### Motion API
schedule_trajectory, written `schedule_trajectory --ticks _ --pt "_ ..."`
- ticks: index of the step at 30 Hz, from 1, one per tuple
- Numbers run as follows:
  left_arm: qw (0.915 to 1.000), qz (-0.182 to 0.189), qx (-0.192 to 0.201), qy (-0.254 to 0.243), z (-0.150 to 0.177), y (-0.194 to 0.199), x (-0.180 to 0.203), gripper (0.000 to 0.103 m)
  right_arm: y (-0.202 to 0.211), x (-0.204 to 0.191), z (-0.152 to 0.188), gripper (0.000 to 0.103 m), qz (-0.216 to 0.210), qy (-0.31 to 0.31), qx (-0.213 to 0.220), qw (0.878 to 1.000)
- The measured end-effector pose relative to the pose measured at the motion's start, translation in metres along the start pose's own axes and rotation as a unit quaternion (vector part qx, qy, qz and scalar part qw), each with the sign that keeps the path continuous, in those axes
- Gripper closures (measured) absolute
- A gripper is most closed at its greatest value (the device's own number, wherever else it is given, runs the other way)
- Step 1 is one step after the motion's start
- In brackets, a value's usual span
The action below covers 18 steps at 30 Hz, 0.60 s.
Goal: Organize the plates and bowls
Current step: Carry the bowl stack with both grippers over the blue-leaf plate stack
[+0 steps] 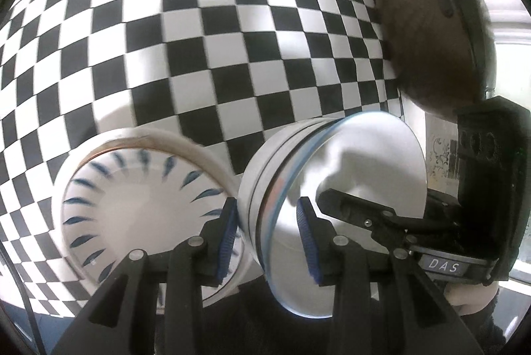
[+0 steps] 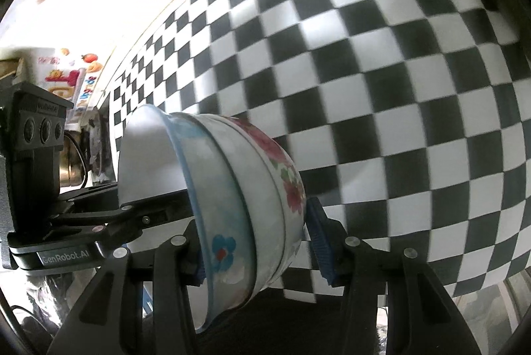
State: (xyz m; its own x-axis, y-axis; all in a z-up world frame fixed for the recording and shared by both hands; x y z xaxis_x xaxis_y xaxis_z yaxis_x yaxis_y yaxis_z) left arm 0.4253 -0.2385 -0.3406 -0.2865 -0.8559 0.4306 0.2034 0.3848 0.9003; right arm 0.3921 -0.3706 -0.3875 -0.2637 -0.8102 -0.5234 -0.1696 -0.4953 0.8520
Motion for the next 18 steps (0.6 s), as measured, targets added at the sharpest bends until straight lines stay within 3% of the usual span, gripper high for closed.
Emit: schedule_trajectory --ticks 10,18 --pt "0.9981 -0.009 0.032 0.052 0.029 0.038 -0.058 0.070 -0.032 -0.069 0.012 0.051 -0.013 0.051 -0.020 0.998" --pt "0.9945 -0.014 0.035 0.098 0.053 0.037 -0.106 0.070 -0.080 -0.099 0.024 0.052 -0.014 0.077 -0.049 0.996"
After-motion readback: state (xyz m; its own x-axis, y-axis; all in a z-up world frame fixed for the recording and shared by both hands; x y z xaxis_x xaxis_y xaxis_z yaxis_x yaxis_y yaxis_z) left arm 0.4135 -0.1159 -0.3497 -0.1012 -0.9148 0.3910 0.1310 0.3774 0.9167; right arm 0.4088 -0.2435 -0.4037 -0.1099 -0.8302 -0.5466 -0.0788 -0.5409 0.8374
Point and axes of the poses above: each gripper's, at about its wrist camera, not at the fingertips, and y roughly against the way its jaws point, x to its right, z to its underside, the point moved 8 cm from there along -y, roughly the way its jaws point, and after that the axes turned 4 degrees about x, right-handed, at the moved point
